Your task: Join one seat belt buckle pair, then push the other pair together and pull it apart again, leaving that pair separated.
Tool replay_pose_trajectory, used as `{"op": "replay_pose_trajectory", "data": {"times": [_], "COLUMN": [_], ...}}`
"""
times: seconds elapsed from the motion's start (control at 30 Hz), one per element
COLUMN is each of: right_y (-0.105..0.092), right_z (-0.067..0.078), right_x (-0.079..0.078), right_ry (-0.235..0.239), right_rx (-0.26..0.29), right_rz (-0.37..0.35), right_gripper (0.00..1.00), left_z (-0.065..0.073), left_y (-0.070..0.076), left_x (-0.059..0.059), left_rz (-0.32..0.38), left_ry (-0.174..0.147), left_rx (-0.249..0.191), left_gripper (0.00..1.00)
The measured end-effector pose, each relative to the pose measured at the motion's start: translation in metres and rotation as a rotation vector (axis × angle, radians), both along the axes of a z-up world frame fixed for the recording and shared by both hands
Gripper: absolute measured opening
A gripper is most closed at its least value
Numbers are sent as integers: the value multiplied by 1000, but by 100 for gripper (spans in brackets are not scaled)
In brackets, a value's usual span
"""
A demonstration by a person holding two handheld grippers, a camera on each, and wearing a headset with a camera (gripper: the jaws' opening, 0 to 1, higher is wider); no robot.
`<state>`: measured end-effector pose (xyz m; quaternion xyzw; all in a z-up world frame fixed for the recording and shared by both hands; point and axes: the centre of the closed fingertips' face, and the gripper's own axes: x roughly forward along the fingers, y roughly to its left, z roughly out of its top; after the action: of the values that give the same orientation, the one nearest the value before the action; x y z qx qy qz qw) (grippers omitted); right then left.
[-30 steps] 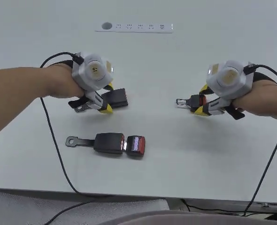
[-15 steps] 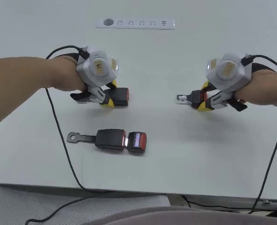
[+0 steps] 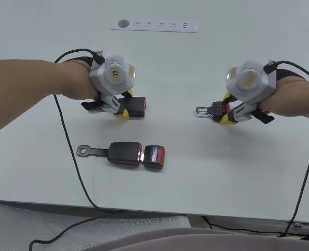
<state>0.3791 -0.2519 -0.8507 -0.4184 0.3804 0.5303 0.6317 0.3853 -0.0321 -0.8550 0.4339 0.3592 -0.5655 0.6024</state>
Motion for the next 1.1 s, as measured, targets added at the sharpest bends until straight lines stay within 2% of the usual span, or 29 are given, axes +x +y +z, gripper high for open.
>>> {"op": "replay_pose_trajectory", "data": {"times": [0.43, 0.77, 1.1], "right_y": [49, 98, 120], "right_z": [1, 0, 1], "right_x": [-1, -4, -2], "right_ry": [-3, -7, -11], "right_rx": [51, 93, 92], "right_rz": [-22, -12, 11], "right_gripper": [33, 33, 33], "left_z": [2, 3, 1], "left_y": [-2, -2, 0], "left_x": [-2, -4, -2], "left_rz": [-1, 2, 2], "left_ry": [-2, -5, -4], "left_rx": [2, 2, 6], "left_gripper": [33, 33, 33]}}
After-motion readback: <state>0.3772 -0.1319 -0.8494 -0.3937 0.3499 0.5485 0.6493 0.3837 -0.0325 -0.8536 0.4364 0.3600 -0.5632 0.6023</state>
